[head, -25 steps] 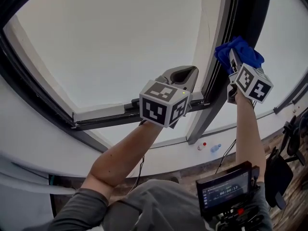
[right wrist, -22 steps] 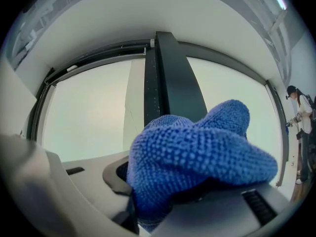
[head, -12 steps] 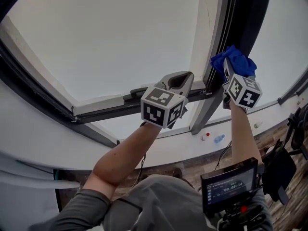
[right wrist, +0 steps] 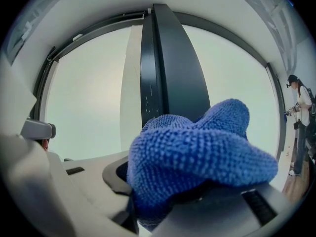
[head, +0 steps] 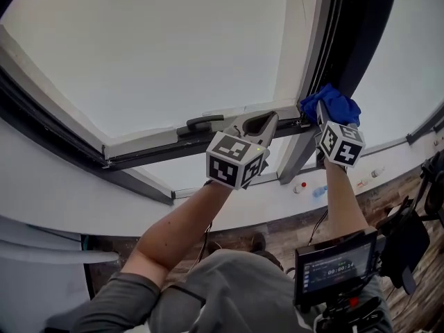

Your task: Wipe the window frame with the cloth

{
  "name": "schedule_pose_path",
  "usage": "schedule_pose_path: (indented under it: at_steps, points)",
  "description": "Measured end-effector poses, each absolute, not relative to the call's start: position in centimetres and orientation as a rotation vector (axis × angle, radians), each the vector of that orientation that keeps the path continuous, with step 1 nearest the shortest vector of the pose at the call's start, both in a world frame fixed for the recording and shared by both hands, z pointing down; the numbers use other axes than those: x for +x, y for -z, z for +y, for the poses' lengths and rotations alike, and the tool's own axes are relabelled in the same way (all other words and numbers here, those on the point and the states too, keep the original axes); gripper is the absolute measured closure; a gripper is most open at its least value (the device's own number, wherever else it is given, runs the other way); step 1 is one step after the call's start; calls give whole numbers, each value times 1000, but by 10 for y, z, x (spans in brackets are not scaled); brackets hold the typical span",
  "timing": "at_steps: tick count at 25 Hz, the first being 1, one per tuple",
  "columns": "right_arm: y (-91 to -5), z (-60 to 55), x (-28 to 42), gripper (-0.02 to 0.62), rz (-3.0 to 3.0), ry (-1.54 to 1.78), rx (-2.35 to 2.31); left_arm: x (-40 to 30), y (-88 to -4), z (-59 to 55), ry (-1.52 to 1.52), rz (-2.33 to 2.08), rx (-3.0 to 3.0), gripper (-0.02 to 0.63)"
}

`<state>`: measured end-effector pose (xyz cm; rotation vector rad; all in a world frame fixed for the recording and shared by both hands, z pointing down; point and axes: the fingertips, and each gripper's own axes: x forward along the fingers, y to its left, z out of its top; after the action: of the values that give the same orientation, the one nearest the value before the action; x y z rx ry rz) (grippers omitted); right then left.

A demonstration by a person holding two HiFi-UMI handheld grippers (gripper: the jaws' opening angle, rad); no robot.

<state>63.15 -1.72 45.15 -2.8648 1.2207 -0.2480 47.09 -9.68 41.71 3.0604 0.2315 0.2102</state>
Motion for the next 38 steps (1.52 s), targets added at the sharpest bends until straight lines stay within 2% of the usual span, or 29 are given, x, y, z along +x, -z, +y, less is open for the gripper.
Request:
schedule_pose_path:
  at_steps: [10, 21, 38]
  points:
    - [-512, -18, 625, 436, 1255, 271, -2924, 465, -456, -102, -227, 147, 3063, 601]
    - [-586, -20, 629, 436, 1286, 480, -2944, 475, -496, -107, -328, 112, 3035, 601]
    - [-620, 5, 605, 436, 1180, 597, -2969, 464, -559, -93, -440, 118, 2953, 601]
